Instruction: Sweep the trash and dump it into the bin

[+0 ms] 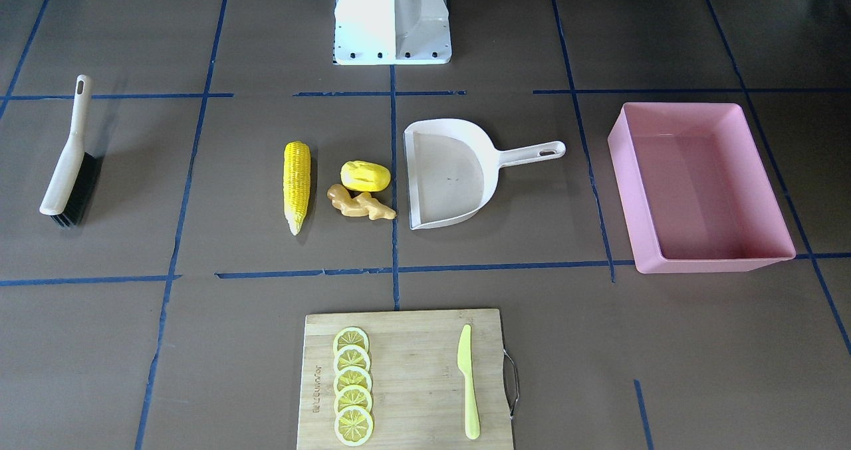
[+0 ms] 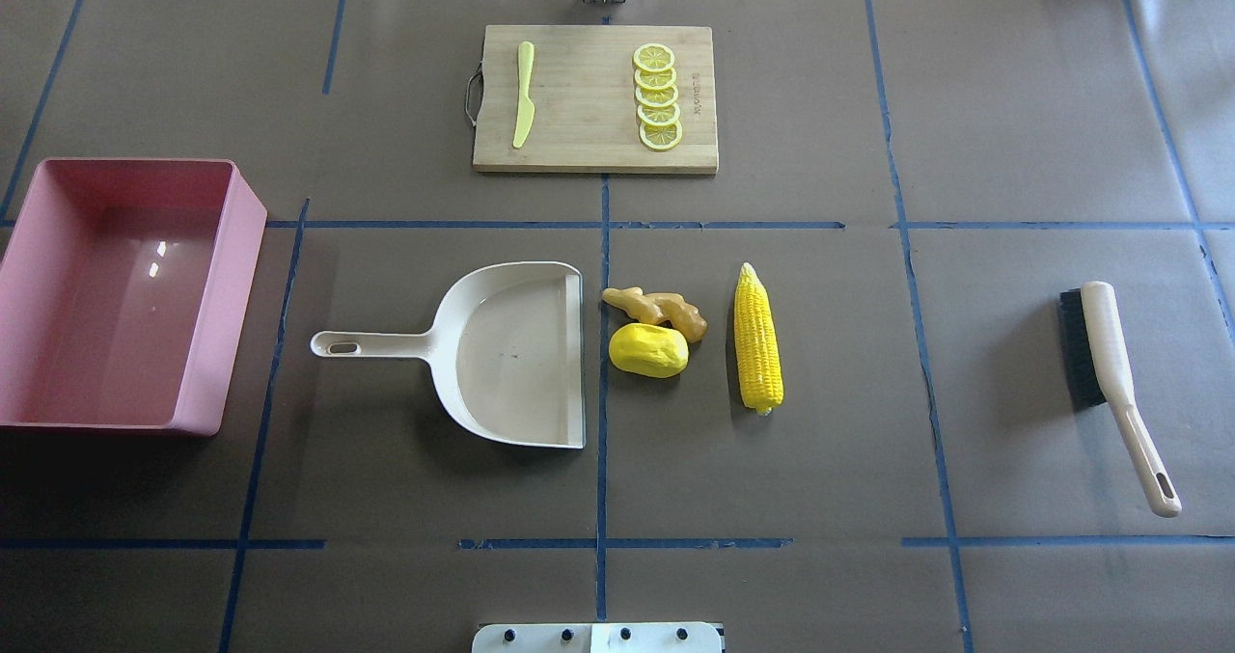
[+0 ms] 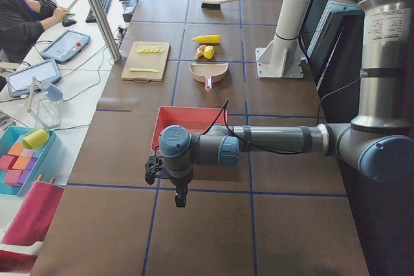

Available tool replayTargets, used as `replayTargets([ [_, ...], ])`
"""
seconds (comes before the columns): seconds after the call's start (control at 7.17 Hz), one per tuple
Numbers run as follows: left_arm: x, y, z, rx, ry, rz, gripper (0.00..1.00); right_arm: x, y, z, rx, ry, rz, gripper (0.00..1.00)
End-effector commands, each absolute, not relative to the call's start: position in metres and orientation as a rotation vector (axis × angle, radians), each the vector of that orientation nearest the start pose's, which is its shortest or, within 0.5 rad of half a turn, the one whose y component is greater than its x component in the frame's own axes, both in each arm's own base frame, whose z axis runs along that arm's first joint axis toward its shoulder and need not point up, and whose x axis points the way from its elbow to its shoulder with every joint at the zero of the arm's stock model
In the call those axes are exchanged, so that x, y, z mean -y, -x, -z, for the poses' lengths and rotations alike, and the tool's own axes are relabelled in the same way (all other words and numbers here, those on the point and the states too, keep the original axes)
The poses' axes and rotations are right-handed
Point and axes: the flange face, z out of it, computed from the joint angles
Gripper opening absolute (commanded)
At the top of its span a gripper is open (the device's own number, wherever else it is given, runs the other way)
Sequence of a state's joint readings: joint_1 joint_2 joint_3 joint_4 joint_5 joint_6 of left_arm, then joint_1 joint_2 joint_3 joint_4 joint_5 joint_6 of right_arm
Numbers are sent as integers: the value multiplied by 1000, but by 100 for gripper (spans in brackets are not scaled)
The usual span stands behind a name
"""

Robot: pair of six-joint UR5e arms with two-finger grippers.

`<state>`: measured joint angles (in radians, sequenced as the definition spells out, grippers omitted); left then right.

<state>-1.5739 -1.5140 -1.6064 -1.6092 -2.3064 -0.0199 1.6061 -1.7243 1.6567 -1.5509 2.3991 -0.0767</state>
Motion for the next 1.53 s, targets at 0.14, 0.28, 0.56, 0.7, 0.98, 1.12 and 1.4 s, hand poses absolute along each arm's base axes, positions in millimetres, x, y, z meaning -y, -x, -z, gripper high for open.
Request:
replayTargets([
  [0.14,469,68,-667,-736,-12,14,100,420,-75,-681,829,-1,18,100],
  [0.28,469,68,-666,-739,-13,15,100,420,-75,-681,829,-1,18,100],
  [0.56,469,67,-666,-746,-20,9,100,421,-75,-679,829,-3,18,100],
  [0.7,468,67,-666,-747,-20,8,100,421,-75,-679,829,-5,18,100],
  [0.98,473,67,-655,-747,-74,-16,100,422,-75,-677,829,-7,18,100],
  [1.12,478,67,-646,-746,-164,-46,100,424,-75,-675,829,-11,19,100],
  [1.4,484,64,-635,-746,-212,-74,100,441,-75,-661,826,-45,40,100],
])
